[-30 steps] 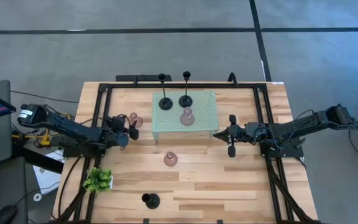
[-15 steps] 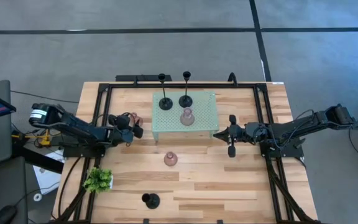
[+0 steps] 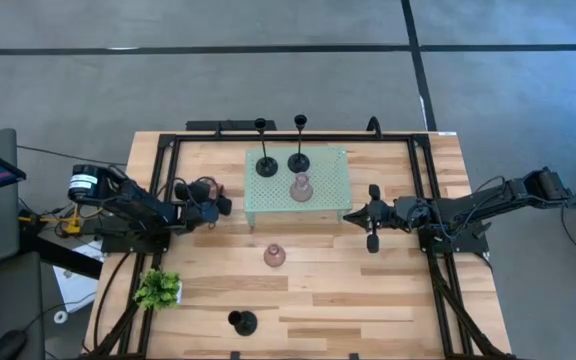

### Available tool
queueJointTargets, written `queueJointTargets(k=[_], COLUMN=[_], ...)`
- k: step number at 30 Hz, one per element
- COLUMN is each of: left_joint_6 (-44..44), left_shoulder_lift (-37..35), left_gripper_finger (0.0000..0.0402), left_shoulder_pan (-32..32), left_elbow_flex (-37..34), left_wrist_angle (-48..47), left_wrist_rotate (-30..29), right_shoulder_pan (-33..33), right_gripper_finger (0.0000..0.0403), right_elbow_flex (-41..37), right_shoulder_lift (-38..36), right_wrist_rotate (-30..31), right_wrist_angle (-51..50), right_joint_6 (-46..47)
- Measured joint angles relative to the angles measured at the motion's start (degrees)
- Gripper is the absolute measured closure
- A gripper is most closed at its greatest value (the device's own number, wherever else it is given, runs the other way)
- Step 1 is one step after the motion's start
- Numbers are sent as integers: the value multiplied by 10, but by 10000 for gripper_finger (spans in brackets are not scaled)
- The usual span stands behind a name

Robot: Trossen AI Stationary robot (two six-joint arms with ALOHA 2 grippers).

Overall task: Pick & Place candle stick holders
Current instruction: Put the top pink glass candle holder on the shelf

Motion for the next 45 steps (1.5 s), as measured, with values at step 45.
queueJointTargets(k=[45], left_joint_6=[149], left_shoulder_lift=[-147], left_gripper_finger=[274], left_shoulder_pan=[-8], left_elbow_flex=[-1], left_wrist_angle=[-13], left_wrist_rotate=[5], right_shoulder_pan=[0], right_gripper_finger=[402], right_elbow_flex=[0], right_shoulder_lift=[0], right_wrist_rotate=[0], right_wrist_angle=[-2], right_joint_6=[0])
